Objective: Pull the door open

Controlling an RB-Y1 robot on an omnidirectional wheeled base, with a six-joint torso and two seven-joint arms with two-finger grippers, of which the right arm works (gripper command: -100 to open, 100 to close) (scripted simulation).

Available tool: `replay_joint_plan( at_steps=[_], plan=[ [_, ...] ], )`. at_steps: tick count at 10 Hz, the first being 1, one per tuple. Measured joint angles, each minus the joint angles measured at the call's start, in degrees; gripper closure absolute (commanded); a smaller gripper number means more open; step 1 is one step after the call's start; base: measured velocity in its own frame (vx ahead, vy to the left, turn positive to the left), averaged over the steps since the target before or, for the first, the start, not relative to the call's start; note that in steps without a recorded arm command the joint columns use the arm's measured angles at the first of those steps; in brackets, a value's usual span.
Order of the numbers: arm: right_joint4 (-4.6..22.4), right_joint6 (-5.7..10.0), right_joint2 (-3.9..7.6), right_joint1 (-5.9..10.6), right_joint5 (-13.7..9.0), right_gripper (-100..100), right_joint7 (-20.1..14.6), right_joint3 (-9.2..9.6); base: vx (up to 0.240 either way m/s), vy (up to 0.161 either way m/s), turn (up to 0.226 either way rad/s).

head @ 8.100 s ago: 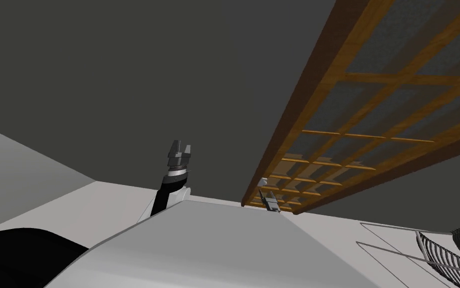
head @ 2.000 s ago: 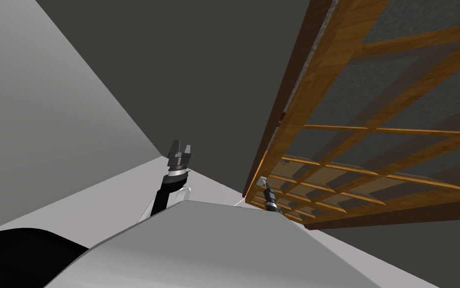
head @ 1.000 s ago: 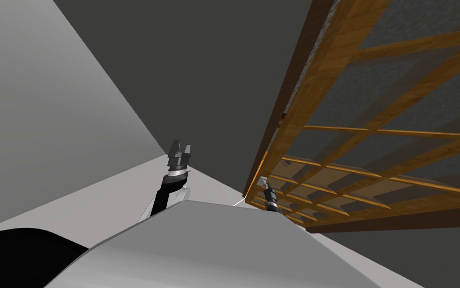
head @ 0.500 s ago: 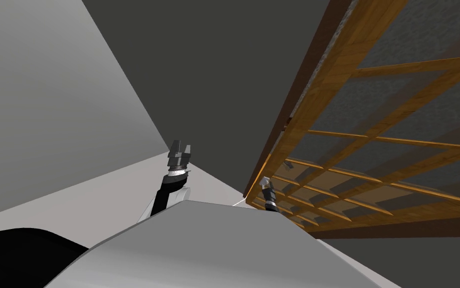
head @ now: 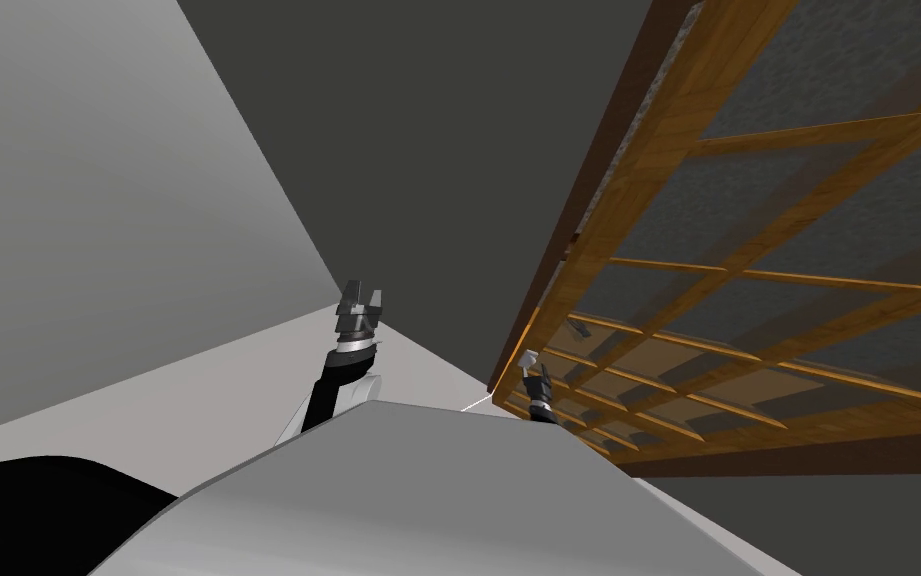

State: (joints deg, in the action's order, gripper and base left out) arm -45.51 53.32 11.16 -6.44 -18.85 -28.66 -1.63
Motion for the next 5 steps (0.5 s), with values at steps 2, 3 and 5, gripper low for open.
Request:
replay_joint_plan(
  at_steps=[2,3,5],
  plan=[
    [-0.14,-0.26,-0.06,0.15,-1.45,-100,-2.98,0.63,-0.048,-0.003,0.029],
    [-0.33,-0.41,-0.08,0.15,-2.21,-100,-4.52,0.95,-0.036,-0.008,0.026],
    [-0.42,-0.61,-0.12,0.30,-3.38,-100,-7.08,1.44,-0.062,-0.014,0.059]
  ],
)
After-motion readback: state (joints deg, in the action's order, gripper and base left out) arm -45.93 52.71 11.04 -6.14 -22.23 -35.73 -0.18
